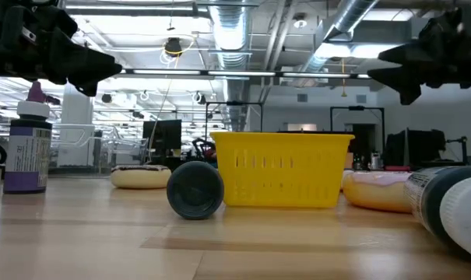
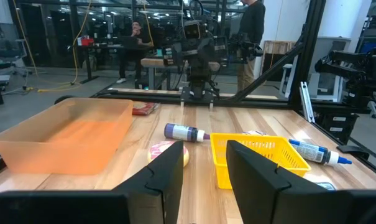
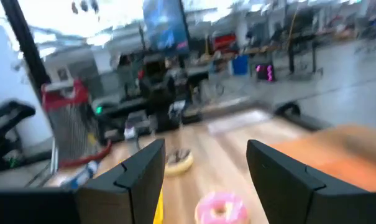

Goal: Pick & Place Food Item
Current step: Put the red popcorn bag into the orange bin

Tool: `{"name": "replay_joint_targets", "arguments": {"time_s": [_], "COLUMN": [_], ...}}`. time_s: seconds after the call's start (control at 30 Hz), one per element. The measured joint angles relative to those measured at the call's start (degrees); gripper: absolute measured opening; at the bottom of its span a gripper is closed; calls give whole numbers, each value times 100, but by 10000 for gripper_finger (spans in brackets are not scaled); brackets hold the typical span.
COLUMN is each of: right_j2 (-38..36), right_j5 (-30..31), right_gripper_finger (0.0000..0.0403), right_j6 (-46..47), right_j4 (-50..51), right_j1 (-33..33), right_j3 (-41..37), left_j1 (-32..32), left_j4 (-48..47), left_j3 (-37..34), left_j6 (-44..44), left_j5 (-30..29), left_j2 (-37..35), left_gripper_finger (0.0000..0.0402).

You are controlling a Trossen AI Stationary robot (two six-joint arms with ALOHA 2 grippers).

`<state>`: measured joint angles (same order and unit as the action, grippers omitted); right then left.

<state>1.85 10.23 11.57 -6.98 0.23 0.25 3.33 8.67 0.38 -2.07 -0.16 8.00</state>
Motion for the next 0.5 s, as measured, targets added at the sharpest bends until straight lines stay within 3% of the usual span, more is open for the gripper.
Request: {"name": "replay_joint_targets", "arguments": {"time_s": [0.23, 0.43, 0.5], "right_j2": [-2, 2, 2], "right_j5": [-20, -690, -729], "right_gripper_finger": [219, 219, 219], "right_j6": [700, 859, 763], "right_j4": [-604, -428, -431], "right_j1": [-36, -30, 0], "right_j3": [2, 0, 0], "left_j1": [-2, -2, -2], "left_j4": [827, 1456, 1615], "left_j3": [0, 0, 0], "left_j6": [-102, -544, -585], "left_j5": [-193, -161, 128], "left_j2": [1, 2, 1], "left_gripper_finger": [120, 120, 120]}}
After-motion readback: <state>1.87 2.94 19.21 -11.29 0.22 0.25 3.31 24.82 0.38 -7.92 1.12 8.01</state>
